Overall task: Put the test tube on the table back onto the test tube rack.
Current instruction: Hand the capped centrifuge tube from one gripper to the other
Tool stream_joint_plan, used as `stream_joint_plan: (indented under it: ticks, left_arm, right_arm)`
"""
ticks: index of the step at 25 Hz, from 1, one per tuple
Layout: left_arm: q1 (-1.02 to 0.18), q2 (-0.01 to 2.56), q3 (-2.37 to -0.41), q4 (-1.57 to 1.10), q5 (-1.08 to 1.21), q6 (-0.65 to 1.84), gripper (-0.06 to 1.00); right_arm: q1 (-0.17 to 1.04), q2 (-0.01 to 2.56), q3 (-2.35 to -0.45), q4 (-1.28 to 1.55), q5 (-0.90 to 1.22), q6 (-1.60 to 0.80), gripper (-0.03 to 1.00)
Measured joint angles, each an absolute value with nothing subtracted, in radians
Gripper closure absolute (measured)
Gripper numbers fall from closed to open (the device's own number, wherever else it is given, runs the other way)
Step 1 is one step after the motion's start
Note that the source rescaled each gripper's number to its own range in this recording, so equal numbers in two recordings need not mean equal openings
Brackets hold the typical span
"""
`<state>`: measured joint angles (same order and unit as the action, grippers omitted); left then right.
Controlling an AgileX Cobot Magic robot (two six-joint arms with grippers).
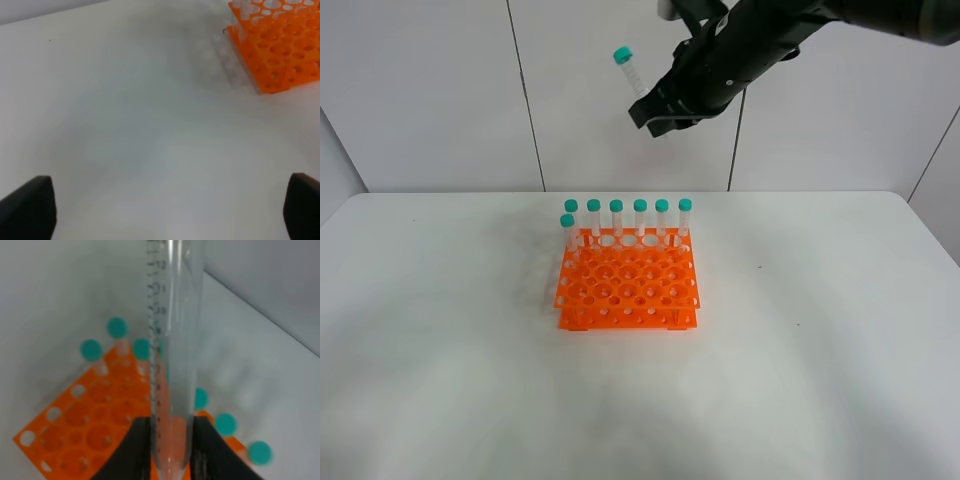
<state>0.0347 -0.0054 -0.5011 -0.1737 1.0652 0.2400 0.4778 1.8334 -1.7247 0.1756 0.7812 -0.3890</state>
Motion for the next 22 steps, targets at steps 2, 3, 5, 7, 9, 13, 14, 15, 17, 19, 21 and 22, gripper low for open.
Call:
stream_joint_plan:
  ticks: [2,3,5,7,9,13,14,15,17,19,21,22]
  left_arm:
    - [0.035,-0.005,-0.501,-0.174,1.065,0.24,-0.06]
    - [0.035,-0.005,-0.501,-0.174,1.065,0.24,-0.06]
    - [0.035,-0.005,-0.501,-0.174,1.065,0.24,-0.06]
    - [0.035,-0.005,-0.501,-0.174,1.065,0.24,-0.06]
    - [0.035,-0.005,-0.501,-0.174,1.065,0.24,-0.06]
    - [0.035,-0.005,-0.501,-0.174,1.065,0.24,-0.06]
    - [0.035,-0.005,-0.501,-0.174,1.065,0.24,-0.06]
    - [0.035,-0.005,-0.501,-0.174,1.065,0.24,-0.06]
    - [0.035,-0.005,-0.501,-0.174,1.065,0.24,-0.06]
    - [0.035,-0.005,-0.501,-0.174,1.065,0.24,-0.06]
    - [0.035,-0.005,-0.501,-0.174,1.065,0.24,-0.06]
    - [0.035,-0.005,-0.501,-0.174,1.065,0.24,-0.06]
  right_arm:
    - [0.512,1.833,-1.676,0.197,0.719,-0.424,0.95]
    - [0.522,1.833,-1.653,0.204,0.687,-0.434,0.95]
    - [0.534,1.826,-1.589,0.232,0.617,-0.449,0.95]
    - [0.537,1.806,-1.519,0.273,0.541,-0.473,0.95]
    - [0.537,1.774,-1.435,0.34,0.457,-0.532,0.95]
    - [0.537,1.685,-1.252,0.523,0.295,-0.719,0.95]
    - [0.537,1.664,-1.204,0.582,0.258,-0.778,0.95]
    - [0.537,1.649,-1.162,0.641,0.23,-0.84,0.95]
    - [0.539,1.621,-1.095,0.752,0.201,-0.961,0.95]
    - [0.557,1.605,-1.051,0.85,0.174,-1.096,0.95]
    - [0.591,1.594,-1.021,0.951,0.134,-1.211,0.95]
    - [0.614,1.592,-1.016,0.987,0.114,-1.266,0.95]
